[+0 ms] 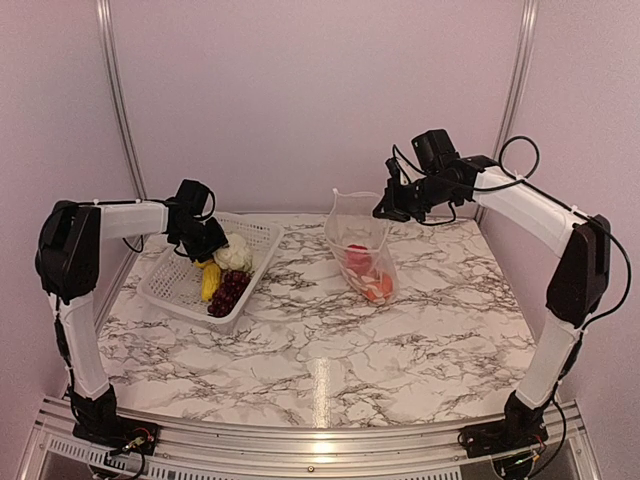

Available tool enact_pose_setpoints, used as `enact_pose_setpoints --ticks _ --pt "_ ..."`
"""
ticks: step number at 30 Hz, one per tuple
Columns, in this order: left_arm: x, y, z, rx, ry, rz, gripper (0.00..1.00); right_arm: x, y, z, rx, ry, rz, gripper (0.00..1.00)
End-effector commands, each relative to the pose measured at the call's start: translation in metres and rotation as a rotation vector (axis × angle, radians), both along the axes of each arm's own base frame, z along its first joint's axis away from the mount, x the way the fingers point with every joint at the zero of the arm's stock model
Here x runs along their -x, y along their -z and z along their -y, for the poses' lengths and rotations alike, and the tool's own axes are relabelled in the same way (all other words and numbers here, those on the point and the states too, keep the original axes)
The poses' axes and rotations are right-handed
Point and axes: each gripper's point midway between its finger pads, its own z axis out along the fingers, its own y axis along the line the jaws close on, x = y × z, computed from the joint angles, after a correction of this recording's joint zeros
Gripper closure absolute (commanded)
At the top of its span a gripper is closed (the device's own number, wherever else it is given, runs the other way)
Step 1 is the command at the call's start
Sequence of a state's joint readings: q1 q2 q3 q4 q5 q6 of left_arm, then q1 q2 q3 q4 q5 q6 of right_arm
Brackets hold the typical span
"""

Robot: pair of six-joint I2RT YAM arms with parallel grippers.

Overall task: Place the food in the zip-top bag and seal the zipper
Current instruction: Pick up the fake vegetable from the bin.

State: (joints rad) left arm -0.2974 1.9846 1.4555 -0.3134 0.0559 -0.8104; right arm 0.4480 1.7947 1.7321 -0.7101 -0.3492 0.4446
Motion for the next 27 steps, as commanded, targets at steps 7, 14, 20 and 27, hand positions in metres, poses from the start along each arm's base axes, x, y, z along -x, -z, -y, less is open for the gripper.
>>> enact_pose_setpoints --ticks 7,14,20,27 --pt "0.026 -0.100 -0.008 0.056 0.027 0.257 0.65 0.001 -0.010 -0.019 -0.020 -0.043 0.039 1.00" --pt "0.073 -0.155 0.004 0.100 0.131 0.383 0.70 0.002 0.002 -0.052 0.012 -0.117 0.029 1.00" --pt "0.112 -0.185 0.014 0.122 0.218 0.450 0.78 0.004 0.007 -0.066 0.006 -0.141 0.026 1.00" --pt "0.138 -0.209 0.039 0.110 0.452 0.497 0.85 0.015 0.021 -0.080 -0.001 -0.164 -0.008 1.00"
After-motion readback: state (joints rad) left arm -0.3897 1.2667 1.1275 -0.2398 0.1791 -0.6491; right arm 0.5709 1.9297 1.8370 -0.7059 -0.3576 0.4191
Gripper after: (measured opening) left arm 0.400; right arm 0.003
